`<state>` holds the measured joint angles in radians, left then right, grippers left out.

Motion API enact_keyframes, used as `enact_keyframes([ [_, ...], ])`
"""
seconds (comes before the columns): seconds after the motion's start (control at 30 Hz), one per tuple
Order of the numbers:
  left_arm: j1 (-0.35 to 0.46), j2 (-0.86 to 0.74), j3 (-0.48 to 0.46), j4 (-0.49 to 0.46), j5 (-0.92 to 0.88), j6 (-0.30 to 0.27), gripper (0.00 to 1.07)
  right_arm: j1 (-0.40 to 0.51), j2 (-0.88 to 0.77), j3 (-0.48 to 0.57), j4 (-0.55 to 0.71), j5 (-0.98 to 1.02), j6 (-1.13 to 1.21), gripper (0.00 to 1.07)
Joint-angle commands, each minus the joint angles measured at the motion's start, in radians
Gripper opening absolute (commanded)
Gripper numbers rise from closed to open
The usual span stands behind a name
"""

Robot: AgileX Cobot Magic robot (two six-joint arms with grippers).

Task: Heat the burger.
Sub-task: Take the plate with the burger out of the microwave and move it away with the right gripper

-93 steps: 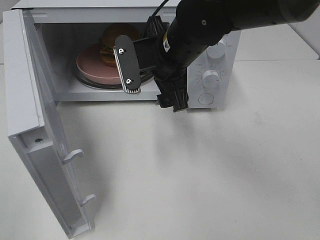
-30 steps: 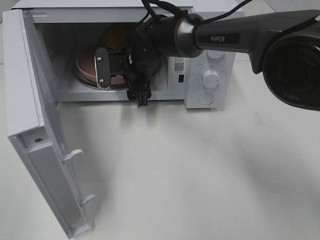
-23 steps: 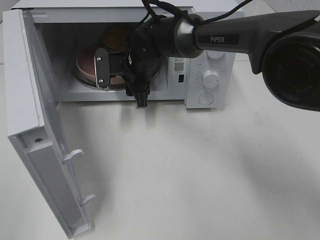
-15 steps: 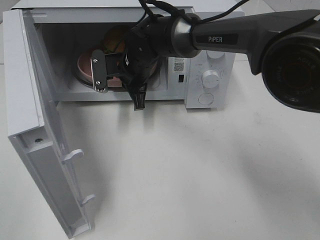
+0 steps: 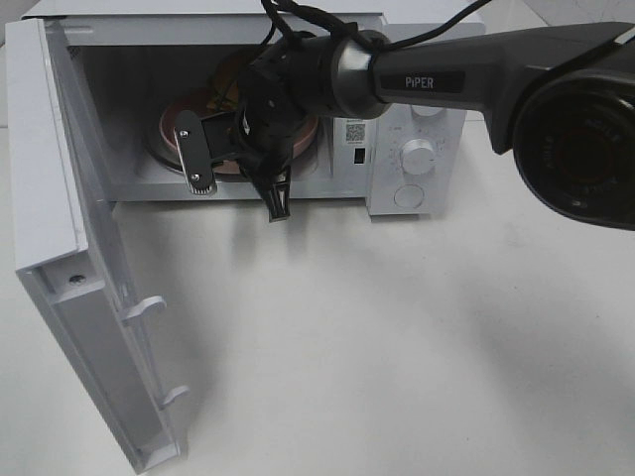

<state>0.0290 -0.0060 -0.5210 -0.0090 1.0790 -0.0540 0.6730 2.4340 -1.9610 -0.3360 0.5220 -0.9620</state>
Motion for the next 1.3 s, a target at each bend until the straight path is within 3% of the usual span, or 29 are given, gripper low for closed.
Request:
enact_keyframes([
  [0.03,0.002,-0.015,0.001,0.001,-0.009,-0.001,1.00,0.011,-0.014,0.005,0.016,0.014,-0.002,0.00],
  [0.27,0.002,-0.015,0.001,0.001,-0.009,-0.001,1.00,0.017,-0.069,0.063,-0.008,-0.022,-0.024,0.00],
  [0.57,0.002,-0.015,0.001,0.001,-0.009,-0.001,1.00,0.017,-0.186,0.238,-0.018,-0.178,-0.024,0.00],
  [1.3,0.002,-0.015,0.001,0.001,-0.009,-0.001,1.00,0.063,-0.392,0.561,-0.067,-0.303,-0.012,0.00],
])
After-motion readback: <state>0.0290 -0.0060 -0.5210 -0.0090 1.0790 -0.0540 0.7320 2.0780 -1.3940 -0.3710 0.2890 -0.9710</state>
